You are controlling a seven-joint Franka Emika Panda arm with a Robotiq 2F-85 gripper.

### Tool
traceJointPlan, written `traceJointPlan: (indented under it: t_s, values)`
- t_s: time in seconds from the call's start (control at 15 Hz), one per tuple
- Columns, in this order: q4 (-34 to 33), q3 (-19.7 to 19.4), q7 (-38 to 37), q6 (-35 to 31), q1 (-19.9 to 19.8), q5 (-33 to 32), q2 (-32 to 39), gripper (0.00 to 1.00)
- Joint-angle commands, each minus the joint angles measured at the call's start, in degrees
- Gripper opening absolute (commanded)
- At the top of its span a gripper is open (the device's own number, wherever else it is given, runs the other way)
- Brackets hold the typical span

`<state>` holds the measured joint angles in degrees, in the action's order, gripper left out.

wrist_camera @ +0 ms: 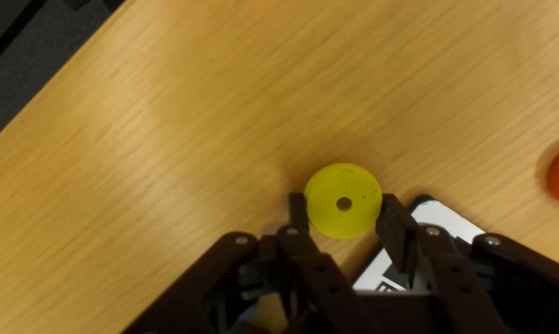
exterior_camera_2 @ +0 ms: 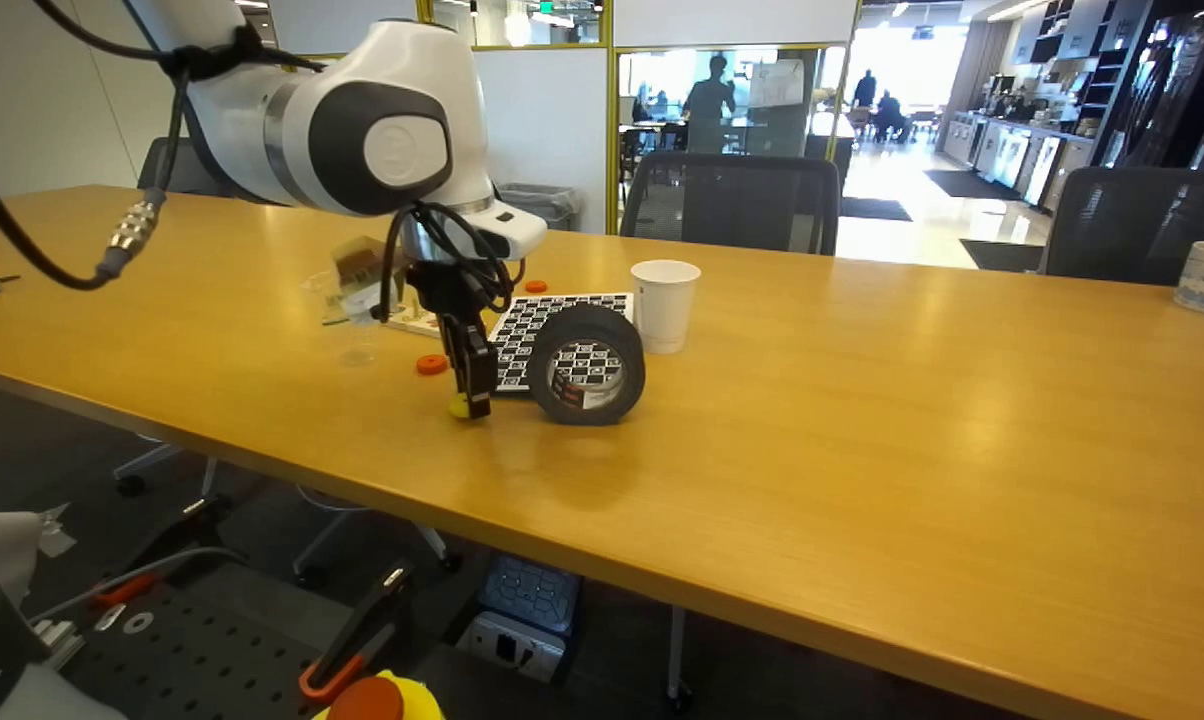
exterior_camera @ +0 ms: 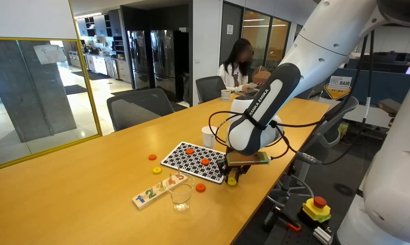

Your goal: Pick up the yellow objects from the table and put them in the colorless cup, then pick up the orange objects from the table and put them in the white cup

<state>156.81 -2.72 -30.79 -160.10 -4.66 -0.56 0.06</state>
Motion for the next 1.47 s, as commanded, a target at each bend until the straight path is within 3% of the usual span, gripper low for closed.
traceJointPlan:
  t_s: [0.0, 0.33, 0.73, 1.4]
  values:
    - [-0.5, 1.4, -2.8, 2.9, 1.9, -2.0, -5.4, 0.27]
    - [-2.4, 7.8, -11.2, 7.1, 2.4, -8.3, -12.0, 0.27]
    - [-6.3, 14.3, -12.1, 11.6, 5.6, -6.4, -15.0, 0.27]
    - [-9.5, 14.8, -4.8, 11.7, 11.9, 3.1, -11.7, 0.27]
